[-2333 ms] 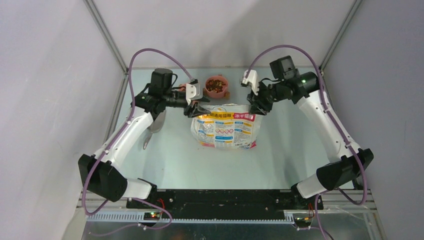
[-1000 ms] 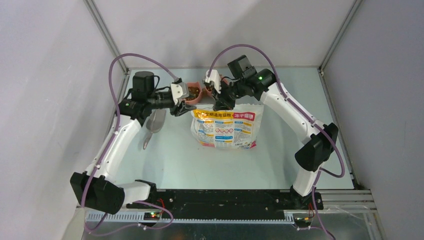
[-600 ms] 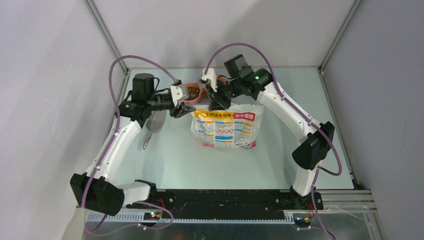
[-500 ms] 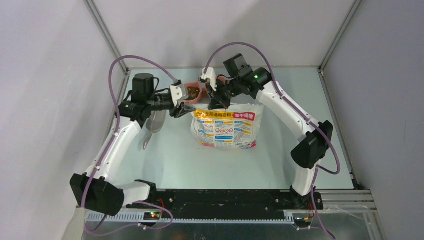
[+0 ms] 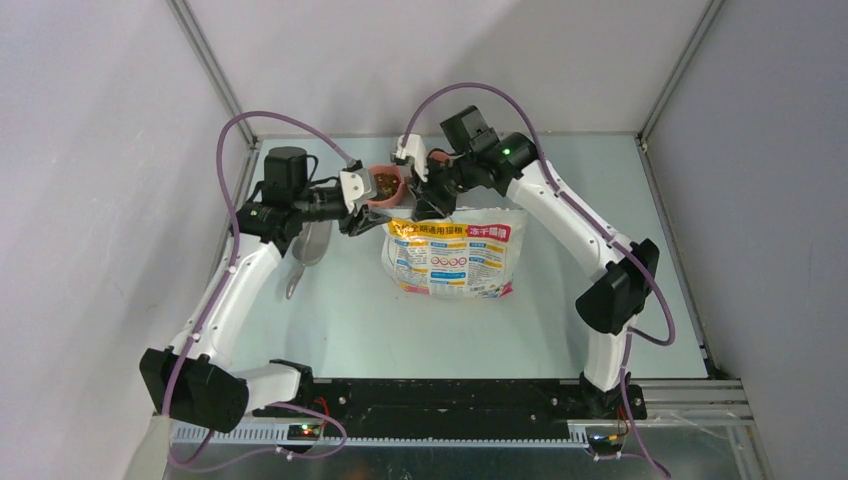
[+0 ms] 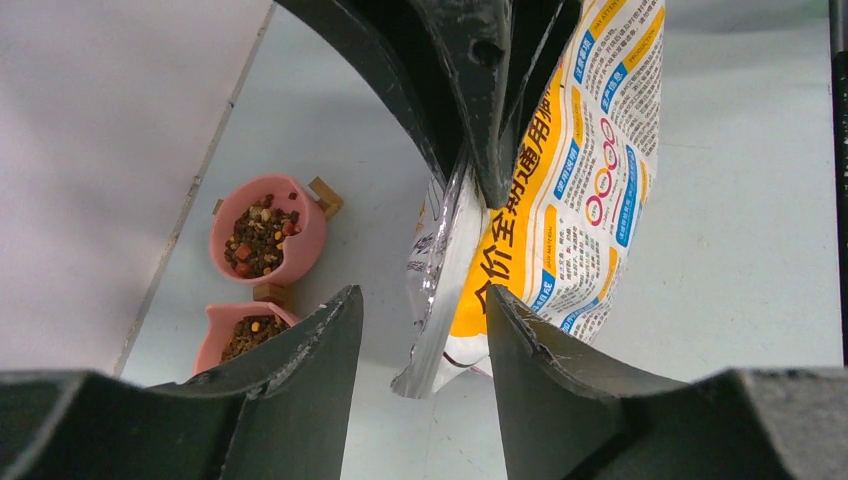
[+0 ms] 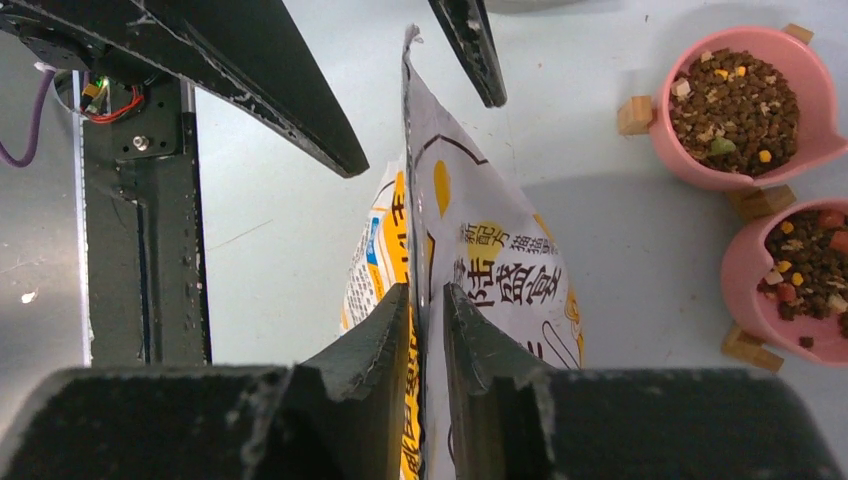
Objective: Serve the pet food
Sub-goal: Close the pet food bag at the center of the board.
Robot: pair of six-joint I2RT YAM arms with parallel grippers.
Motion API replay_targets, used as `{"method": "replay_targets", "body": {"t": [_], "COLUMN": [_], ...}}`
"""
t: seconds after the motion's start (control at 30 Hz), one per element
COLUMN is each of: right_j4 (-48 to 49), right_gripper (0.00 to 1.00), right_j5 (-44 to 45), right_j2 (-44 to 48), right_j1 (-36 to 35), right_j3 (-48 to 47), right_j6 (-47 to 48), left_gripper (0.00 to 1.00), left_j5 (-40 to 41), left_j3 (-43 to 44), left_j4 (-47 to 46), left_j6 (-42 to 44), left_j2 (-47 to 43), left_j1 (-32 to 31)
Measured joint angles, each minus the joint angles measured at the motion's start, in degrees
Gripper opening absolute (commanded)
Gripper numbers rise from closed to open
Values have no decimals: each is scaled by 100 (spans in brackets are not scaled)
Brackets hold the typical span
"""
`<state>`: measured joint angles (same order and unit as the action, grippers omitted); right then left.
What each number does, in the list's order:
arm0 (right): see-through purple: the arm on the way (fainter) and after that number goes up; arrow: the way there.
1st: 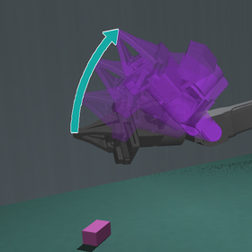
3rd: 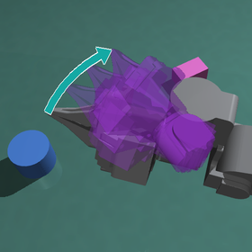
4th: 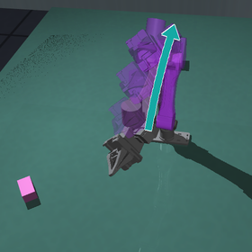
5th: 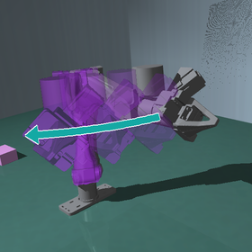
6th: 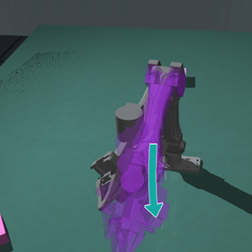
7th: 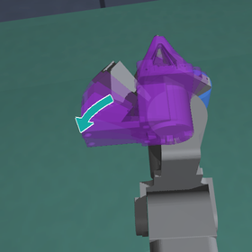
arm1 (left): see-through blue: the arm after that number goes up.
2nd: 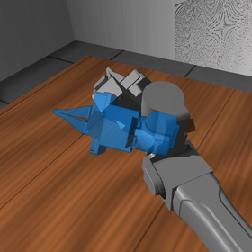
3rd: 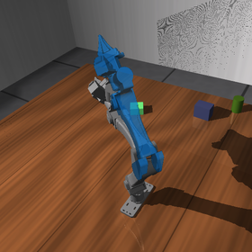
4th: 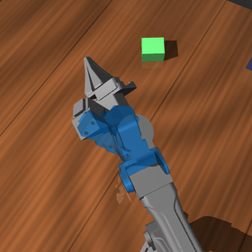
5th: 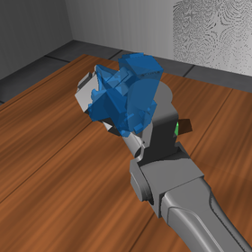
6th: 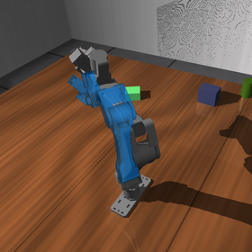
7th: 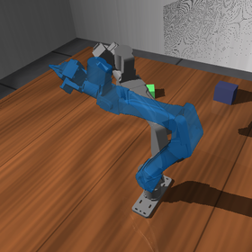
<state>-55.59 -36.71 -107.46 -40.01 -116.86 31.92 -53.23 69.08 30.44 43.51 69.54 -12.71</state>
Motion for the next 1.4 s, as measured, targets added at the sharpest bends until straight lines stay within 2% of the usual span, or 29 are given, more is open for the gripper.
{"method": "replay_targets", "body": {"t": [0.07, 0.13, 0.17, 0.2, 0.37, 0.43, 0.47, 0.53, 0.7, 0.77, 0.83, 1.0, 1.07, 1.1, 1.17, 1.27, 1.33, 1.37, 1.4], "right_j4": [11, 22, 24, 28, 52, 59, 59, 70, 295, 372, 439, 476, 481, 485, 501, 621, 702, 734, 769], "right_gripper": [22, 14, 3, 0, 0, 7, 16, 24, 28, 26, 2, 0, 7, 16, 24, 27, 22, 6, 2], "right_j5": [2, 2, 4, 9, 4, -4, -2, -2, -17, -22, -24, -76, -116, -138, -162, -177, -177, -177, -177], "right_j2": [-50, -103, -125, -144, -170, -170, -170, -170, -170, -173, -173, -181, -190, -195, -208, -258, -302, -326, -352], "right_j1": [-39, -66, -74, -81, -81, -79, -79, -81, -92, -105, -118, -129, -129, -127, -127, -177, -216, -234, -254], "right_j3": [-31, -55, -61, -63, -79, -79, -79, -79, -79, -79, -79, -79, -79, -79, -79, -81, -81, -81, -90], "right_j6": [-2, -2, -2, -9, -31, -31, -35, -68, -162, -195, -225, -319, -323, -334, -369, -396, -400, -404, -411], "left_gripper": [55, 55, 55, 55, 55, 55, 55, 55, 55, 55, 55, 55, 55, 55, 55, 55, 55, 55, 55], "left_j5": [0, 0, 0, 0, -2, 0, -2, -2, -4, -4, -4, -11, -11, -11, -11, -11, -11, -11, -11], "left_j3": [0, 0, 0, 0, 0, 0, 0, 0, 0, 0, 0, -4, -13, -13, -17, -66, -92, -94, -94], "left_j4": [0, -2, -2, -2, -15, -28, -33, -35, -33, -33, -31, -28, -17, 2, 26, 39, 74, 83, 83], "left_j6": [0, 0, 0, 0, 0, 0, -2, 0, -2, -2, -2, 0, 0, 0, 0, 0, 0, 0, -2], "left_j2": [0, 0, 0, 0, 0, 0, 0, 0, 0, 0, -2, -35, -61, -81, -118, -179, -208, -221, -227], "left_j1": [2, 4, 9, 11, 15, 20, 22, 37, 101, 140, 168, 260, 304, 330, 374, 413, 428, 439, 442]}}
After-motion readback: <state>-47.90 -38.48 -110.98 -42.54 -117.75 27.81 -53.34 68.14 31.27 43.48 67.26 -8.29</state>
